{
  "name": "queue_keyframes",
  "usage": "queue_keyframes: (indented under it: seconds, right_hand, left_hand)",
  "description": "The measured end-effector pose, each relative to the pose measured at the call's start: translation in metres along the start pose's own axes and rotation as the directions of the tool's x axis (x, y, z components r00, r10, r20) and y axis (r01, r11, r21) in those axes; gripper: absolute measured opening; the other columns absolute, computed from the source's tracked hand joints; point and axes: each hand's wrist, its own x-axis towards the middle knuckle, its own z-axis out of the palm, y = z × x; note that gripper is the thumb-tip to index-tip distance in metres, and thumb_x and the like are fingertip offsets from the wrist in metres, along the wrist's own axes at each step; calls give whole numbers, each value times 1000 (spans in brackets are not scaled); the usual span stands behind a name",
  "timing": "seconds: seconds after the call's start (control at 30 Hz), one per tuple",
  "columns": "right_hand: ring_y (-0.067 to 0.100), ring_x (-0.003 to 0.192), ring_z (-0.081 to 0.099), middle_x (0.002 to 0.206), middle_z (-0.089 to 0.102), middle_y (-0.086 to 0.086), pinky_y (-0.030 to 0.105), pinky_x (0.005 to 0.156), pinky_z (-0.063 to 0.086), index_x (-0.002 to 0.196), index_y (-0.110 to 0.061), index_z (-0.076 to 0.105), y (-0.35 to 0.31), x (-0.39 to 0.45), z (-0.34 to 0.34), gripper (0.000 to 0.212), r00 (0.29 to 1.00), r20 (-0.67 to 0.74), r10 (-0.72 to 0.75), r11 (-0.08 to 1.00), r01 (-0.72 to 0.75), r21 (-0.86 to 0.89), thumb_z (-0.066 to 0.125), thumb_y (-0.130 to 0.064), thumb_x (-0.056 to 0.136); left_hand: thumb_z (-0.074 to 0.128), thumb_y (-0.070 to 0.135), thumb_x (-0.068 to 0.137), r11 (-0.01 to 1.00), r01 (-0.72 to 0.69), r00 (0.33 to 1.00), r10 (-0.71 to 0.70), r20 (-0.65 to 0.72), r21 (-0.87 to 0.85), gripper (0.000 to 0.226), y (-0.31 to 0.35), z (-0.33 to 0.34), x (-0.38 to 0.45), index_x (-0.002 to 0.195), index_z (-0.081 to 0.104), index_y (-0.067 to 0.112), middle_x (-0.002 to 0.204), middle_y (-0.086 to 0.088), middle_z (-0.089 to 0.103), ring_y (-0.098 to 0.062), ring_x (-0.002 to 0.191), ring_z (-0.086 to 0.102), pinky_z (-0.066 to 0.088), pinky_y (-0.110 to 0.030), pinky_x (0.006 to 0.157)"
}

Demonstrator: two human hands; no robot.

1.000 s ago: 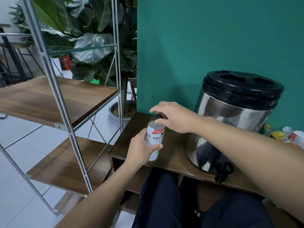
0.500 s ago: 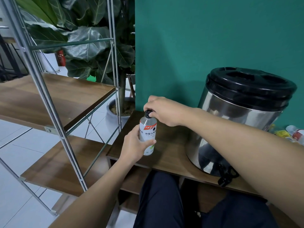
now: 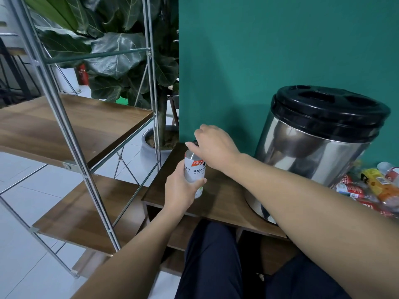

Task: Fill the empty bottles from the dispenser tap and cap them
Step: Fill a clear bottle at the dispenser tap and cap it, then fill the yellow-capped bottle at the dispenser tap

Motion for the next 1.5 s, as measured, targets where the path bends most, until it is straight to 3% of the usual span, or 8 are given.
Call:
queue_keyframes:
  seconds: [0.17,0.43,0.6,0.73,1.0,1.2,1.3,1.5]
  right_hand:
    - [28,85,59,91,54,3,39,71,40,92,-15,59,-3,-4,3,60,993,-6,117,993,-116,24,47,-71,109]
    - [23,77,63,82,65,0,44,68,53,84,-16,60,4,-61,-9,61,955,54,292,842,-283,459,62,-75,99]
    - [6,64,55,71,68,-7,34,68,50,78,-22,67,13,-139,-25,36,960,66,273,627,-229,744,70,-44,107]
    - [3,66,57,77,68,-6,27,67,45,87,-22,71,34,-206,-47,29,947,40,319,531,-214,820,57,-19,112]
    - [10,86,71,90,74,-11,33,83,60,106,-30,74,139,-324,-78,22,814,-38,580,499,-318,806,60,-12,110]
    - [1,103,69,107,74,-16,32,97,60,118,-30,72,247,-380,-62,11,673,-16,739,457,-484,746,70,-24,109]
    - [-1,105,67,112,72,-14,33,102,59,126,-23,70,301,-391,-47,18,570,0,822,396,-571,719,73,-27,108]
    - [8,97,66,119,72,-4,37,96,58,143,-10,63,380,-385,-18,40,489,35,872,356,-680,641,73,-28,108]
  left_hand:
    - [96,48,80,999,0,1000,1,-16,53,66,4,1,-4,133,57,40,115,17,75,-6,107,73,65,-44,94]
    - [88,54,89,986,84,996,-79,-42,144,90,4,-12,-33,162,44,25,141,7,65,-16,128,65,57,-44,105]
    - [78,35,103,994,-69,996,74,-53,79,16,42,-7,-82,109,64,30,97,12,69,-8,88,67,54,-32,78]
    - [67,22,111,974,-216,971,222,90,-70,20,97,18,-129,94,74,31,85,10,73,-13,82,68,51,-27,72]
    - [57,10,114,914,-191,877,323,356,-358,29,201,115,-191,95,76,21,81,-4,74,-17,65,70,58,-31,57]
    - [62,20,113,925,-141,836,302,457,-354,17,247,238,-186,114,74,33,104,10,78,-16,99,77,66,-51,91]
    - [62,25,114,956,-106,831,235,505,-272,22,267,293,-172,134,71,27,122,16,71,-6,115,68,58,-35,106]
    - [56,19,117,982,11,803,105,586,-191,33,276,377,-134,149,64,19,130,11,65,-9,119,65,46,-18,89]
